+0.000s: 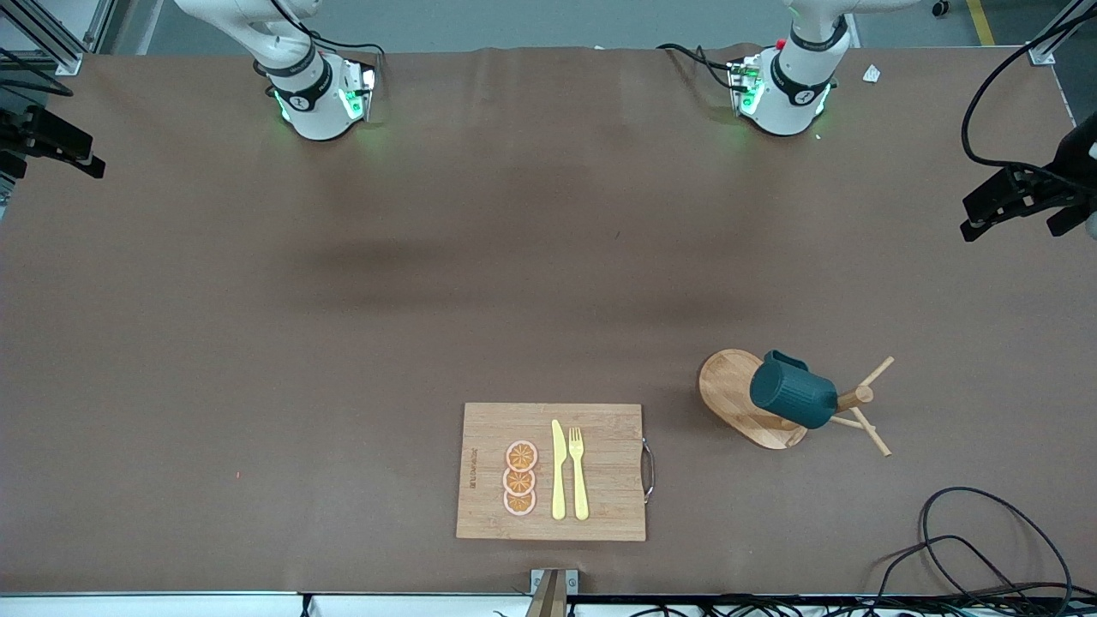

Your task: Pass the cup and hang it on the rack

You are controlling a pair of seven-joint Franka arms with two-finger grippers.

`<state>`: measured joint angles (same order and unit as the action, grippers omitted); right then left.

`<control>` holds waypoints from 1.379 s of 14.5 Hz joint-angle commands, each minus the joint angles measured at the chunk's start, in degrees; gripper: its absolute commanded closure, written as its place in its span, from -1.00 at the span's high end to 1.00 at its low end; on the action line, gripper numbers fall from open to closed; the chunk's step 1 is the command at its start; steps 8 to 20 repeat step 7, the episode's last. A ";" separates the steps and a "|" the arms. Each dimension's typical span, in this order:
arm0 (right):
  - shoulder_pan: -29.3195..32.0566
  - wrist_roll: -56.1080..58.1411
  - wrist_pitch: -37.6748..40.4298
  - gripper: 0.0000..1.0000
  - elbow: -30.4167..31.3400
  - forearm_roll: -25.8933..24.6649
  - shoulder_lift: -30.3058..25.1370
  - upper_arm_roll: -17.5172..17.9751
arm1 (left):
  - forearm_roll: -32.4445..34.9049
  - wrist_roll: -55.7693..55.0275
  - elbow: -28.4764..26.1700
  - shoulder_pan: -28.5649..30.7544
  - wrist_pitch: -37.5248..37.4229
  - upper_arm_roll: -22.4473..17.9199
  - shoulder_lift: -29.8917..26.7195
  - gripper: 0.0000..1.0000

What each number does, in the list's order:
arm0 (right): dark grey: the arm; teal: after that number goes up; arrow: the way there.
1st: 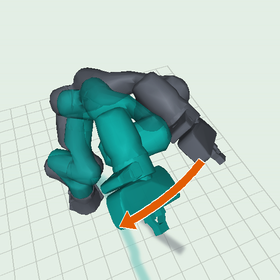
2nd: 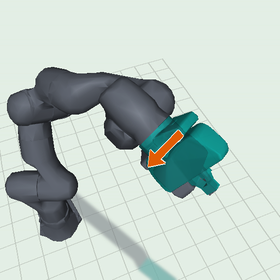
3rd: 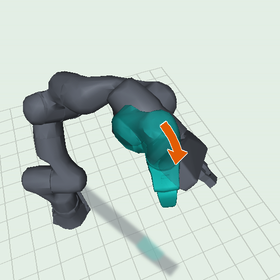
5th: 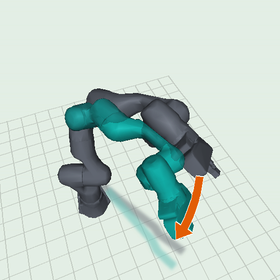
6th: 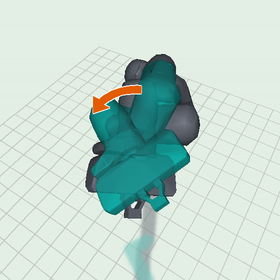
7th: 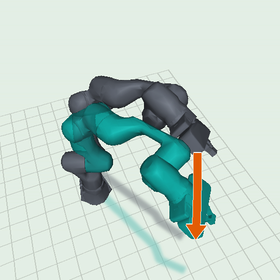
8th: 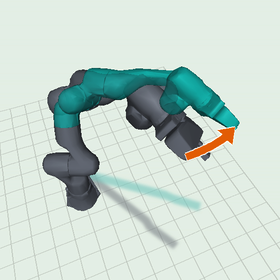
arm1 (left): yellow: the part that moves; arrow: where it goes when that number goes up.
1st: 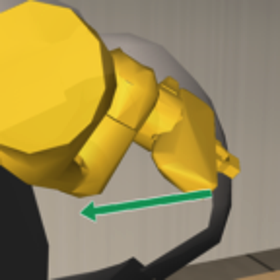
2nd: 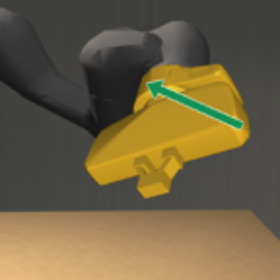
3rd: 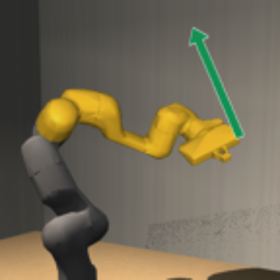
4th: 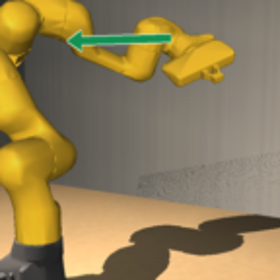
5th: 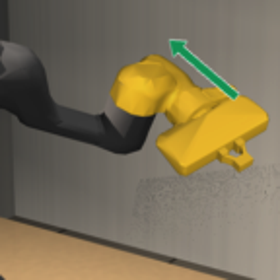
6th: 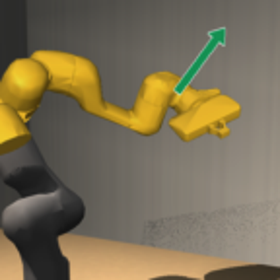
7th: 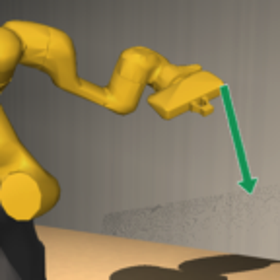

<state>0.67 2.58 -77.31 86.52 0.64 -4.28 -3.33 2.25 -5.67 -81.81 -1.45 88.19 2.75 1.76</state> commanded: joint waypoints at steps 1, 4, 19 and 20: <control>1.09 0.76 -0.03 1.00 1.37 -0.47 -1.52 0.69 | -1.11 -0.56 -0.37 -0.13 -1.35 -0.55 -1.06 1.00; 1.09 0.76 -0.03 1.00 1.37 -0.47 -1.52 0.69 | -0.94 0.58 -0.10 -0.13 -1.35 -0.64 -0.71 1.00; 1.09 0.76 -0.03 1.00 1.37 -0.47 -1.52 0.69 | -0.85 0.84 0.07 -0.22 -1.35 -0.55 -0.62 1.00; 1.09 0.76 -0.03 1.00 1.37 -0.47 -1.52 0.69 | -0.85 0.84 0.07 -0.22 -1.35 -0.55 -0.62 1.00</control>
